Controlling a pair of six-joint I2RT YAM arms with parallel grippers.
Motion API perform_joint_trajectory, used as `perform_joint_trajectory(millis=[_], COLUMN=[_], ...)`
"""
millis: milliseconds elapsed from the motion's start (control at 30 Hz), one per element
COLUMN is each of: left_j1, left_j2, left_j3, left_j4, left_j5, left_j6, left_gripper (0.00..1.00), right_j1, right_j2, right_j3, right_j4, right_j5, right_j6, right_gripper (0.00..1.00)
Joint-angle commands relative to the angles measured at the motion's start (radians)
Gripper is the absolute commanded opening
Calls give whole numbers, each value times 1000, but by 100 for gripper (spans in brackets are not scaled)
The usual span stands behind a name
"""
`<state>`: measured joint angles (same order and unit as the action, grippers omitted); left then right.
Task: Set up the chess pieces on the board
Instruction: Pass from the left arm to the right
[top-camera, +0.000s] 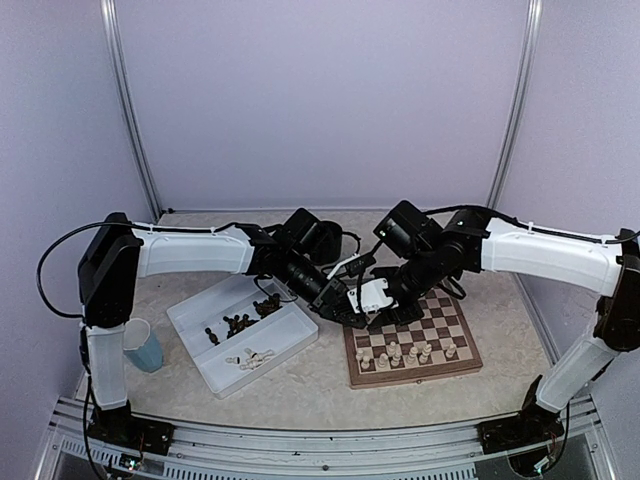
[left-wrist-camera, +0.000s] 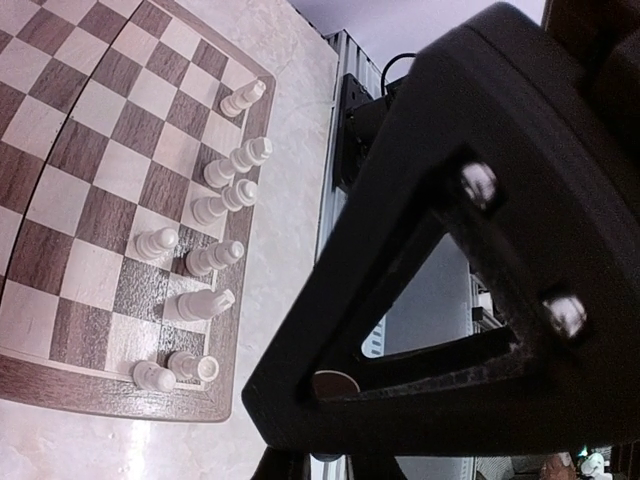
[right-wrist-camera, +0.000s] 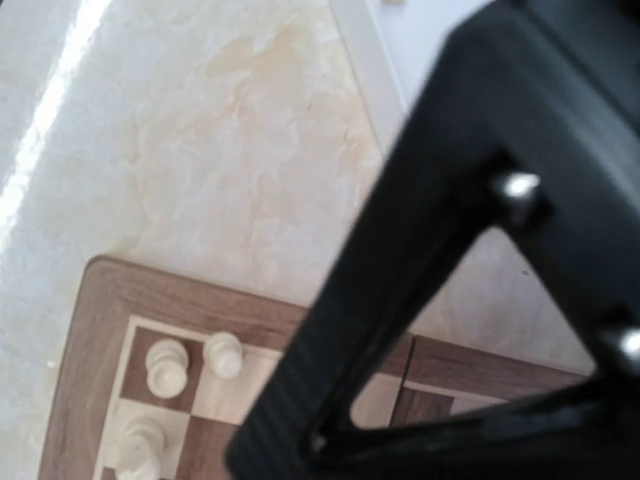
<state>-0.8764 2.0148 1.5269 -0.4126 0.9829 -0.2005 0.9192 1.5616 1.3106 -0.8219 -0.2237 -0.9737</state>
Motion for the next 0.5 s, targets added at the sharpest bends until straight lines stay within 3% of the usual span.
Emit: perform_joint_trajectory(millis=[0,200,333,467], left_j1=[9,24,32,46], left_j2=[16,21,6,-37], left_j3=[23,19,7,-39], left_j4=[28,63,83,115], left_j5=[49,35,10,-39], left_j6=[-19,-74,-87,-102], left_gripper=[7,9,16,27], right_j1=[21,20,0,-81], right_j2=[14,5,1,-12], right_j3=[-17,-32,-69,-69], right_j4=[-19,40,77,86], right_j5=[21,27,7,-122], right_j6=[-15,25,51,98], right_gripper=[34,17,12,10])
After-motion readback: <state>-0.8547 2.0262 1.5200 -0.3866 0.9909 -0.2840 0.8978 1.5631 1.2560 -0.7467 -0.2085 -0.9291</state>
